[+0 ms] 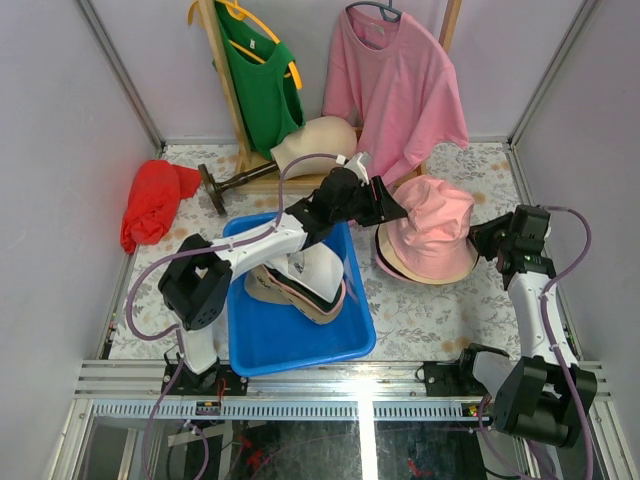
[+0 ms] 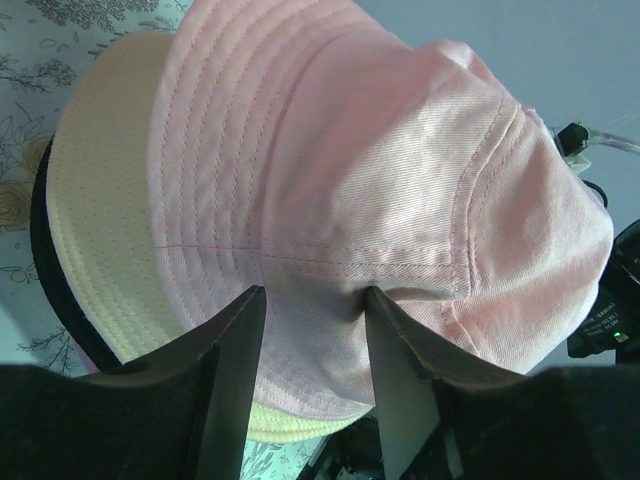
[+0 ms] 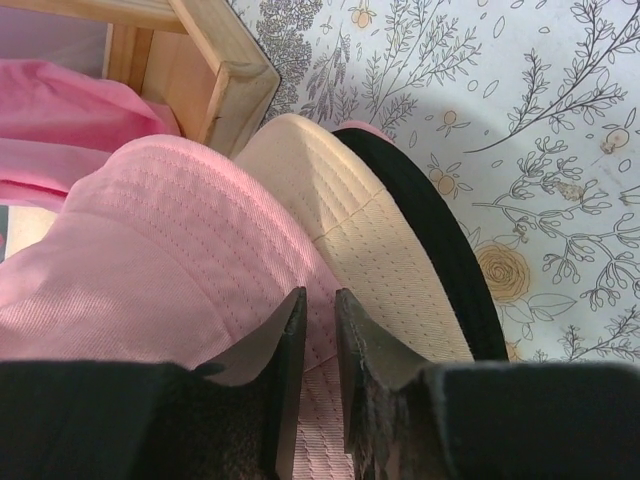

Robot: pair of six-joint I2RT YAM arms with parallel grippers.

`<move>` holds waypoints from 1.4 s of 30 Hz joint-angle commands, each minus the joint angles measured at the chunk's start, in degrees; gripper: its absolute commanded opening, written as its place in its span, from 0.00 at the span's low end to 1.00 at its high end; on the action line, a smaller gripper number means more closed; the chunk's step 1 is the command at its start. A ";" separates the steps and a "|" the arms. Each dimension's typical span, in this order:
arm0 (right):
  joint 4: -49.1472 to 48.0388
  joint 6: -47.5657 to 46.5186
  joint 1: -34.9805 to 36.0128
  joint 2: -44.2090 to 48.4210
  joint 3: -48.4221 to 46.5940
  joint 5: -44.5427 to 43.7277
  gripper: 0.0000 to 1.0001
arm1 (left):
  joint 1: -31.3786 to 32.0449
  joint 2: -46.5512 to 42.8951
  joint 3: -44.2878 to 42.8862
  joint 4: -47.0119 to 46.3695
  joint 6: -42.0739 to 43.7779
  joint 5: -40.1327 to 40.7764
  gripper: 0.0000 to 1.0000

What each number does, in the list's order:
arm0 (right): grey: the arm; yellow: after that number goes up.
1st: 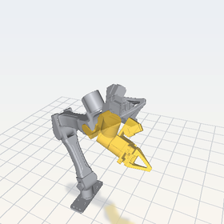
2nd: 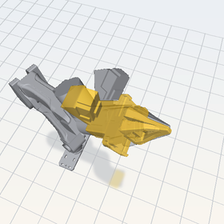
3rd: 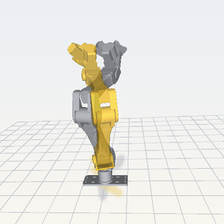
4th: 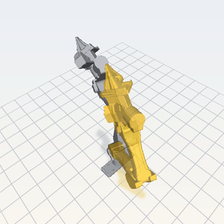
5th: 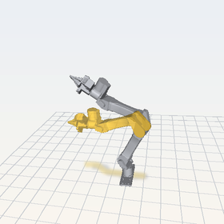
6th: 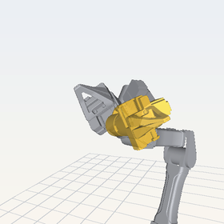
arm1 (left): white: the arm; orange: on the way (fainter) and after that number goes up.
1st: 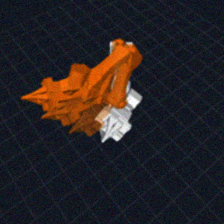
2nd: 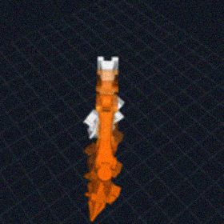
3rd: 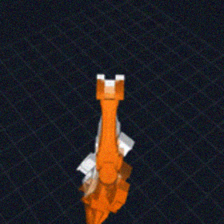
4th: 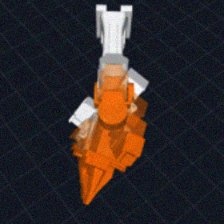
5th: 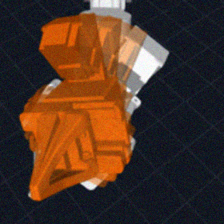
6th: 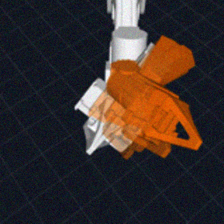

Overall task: Stack the hats
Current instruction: Stack the hat on the hat.

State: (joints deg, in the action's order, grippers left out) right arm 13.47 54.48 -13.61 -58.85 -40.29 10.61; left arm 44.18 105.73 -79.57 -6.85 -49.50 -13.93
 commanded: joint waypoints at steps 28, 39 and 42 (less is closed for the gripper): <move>-8.48 3.54 -3.99 -16.41 -9.71 -9.47 0.34 | 3.87 31.62 -35.83 8.19 3.22 -10.89 0.42; -15.81 5.01 -5.56 -32.24 -19.19 -11.01 0.34 | 2.00 46.27 -53.32 -6.17 -6.90 -11.74 0.55; -17.14 5.37 -5.85 -36.03 -22.47 -11.17 0.34 | 1.29 49.15 -56.61 -9.78 -9.87 -12.09 0.60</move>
State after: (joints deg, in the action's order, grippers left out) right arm -0.01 59.02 -21.04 -91.31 -58.11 -2.55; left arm 44.49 149.77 -132.53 -10.09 -54.68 -23.20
